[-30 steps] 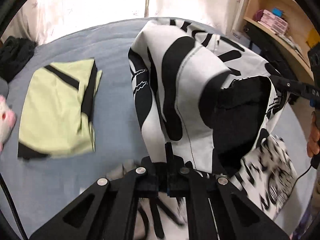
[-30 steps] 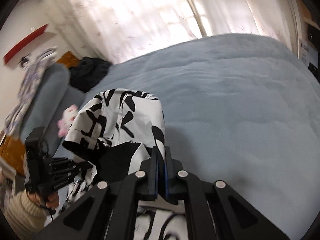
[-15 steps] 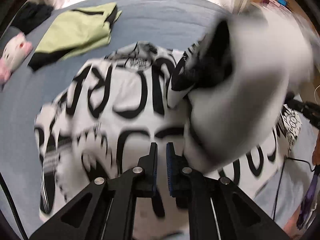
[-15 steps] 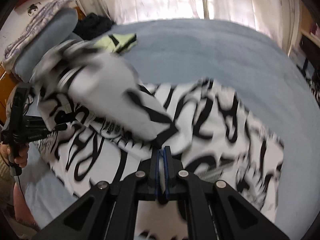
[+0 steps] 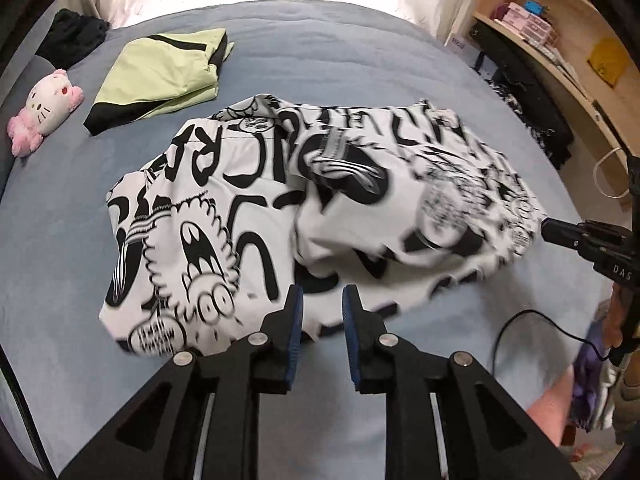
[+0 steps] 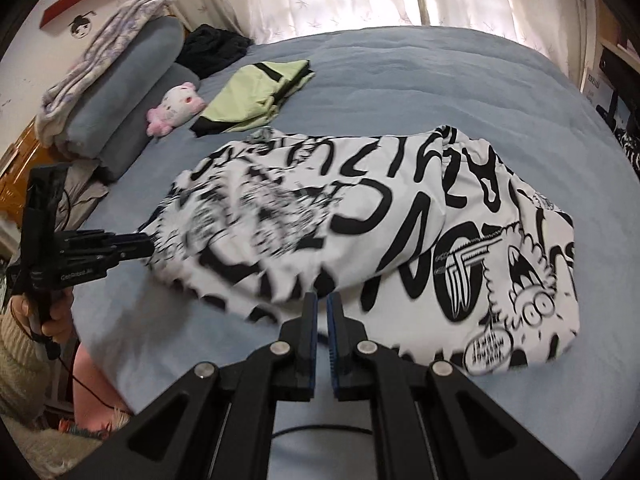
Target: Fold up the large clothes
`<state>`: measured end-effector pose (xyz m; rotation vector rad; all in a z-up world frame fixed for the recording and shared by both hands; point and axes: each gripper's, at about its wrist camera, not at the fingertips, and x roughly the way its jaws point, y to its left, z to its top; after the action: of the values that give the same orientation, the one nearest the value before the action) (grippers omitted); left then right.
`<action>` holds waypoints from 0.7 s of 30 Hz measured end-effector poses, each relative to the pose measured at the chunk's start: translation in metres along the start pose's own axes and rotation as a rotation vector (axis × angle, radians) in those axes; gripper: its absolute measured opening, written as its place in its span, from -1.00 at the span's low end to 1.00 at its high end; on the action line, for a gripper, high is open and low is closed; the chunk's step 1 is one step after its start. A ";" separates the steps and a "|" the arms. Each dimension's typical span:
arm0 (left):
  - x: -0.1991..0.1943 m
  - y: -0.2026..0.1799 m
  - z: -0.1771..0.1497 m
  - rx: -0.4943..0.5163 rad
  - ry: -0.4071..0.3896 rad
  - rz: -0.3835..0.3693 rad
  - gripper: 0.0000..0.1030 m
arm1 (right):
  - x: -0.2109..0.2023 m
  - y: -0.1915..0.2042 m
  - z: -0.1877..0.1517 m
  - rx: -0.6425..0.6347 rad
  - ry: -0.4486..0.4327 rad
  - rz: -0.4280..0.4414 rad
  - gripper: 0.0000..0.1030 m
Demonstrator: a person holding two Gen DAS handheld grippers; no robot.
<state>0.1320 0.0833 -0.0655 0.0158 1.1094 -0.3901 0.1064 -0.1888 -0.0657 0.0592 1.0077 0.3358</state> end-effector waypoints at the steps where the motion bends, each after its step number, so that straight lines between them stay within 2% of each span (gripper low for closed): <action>1: -0.008 -0.003 -0.004 0.003 -0.001 -0.006 -0.64 | -0.009 0.005 -0.004 -0.005 0.002 0.005 -0.91; 4: -0.030 -0.014 -0.013 0.018 -0.018 -0.029 -0.52 | -0.036 0.017 -0.013 -0.018 0.001 0.030 -0.91; 5: -0.032 -0.014 -0.014 0.020 -0.022 -0.035 -0.38 | -0.045 0.021 -0.017 -0.020 0.001 0.040 -0.90; 6: -0.037 -0.016 -0.016 0.019 -0.025 -0.046 -0.13 | -0.051 0.023 -0.019 -0.020 0.003 0.052 -0.90; 7: -0.041 -0.017 -0.017 0.017 -0.028 -0.057 0.02 | -0.057 0.025 -0.021 -0.016 0.005 0.069 -0.85; 8: -0.045 -0.018 -0.018 0.009 -0.033 -0.066 0.26 | -0.062 0.027 -0.024 -0.006 0.008 0.087 -0.72; 9: -0.047 -0.018 -0.018 0.003 -0.037 -0.072 0.32 | -0.064 0.028 -0.025 0.005 0.011 0.101 -0.63; 11: -0.050 -0.018 -0.016 -0.017 -0.034 -0.109 0.32 | -0.067 0.030 -0.027 0.026 0.009 0.130 -0.29; 16: -0.036 -0.009 -0.004 -0.096 -0.021 -0.183 0.32 | -0.047 0.027 -0.027 0.076 0.024 0.155 -0.24; 18: -0.022 -0.001 0.003 -0.146 -0.001 -0.259 0.32 | -0.029 0.019 -0.027 0.129 0.054 0.187 -0.23; 21: 0.002 0.013 0.013 -0.235 0.009 -0.393 0.33 | 0.002 0.004 -0.026 0.217 0.097 0.224 0.00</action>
<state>0.1480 0.0921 -0.0634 -0.4127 1.1619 -0.6072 0.0847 -0.1874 -0.0805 0.3573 1.1334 0.4359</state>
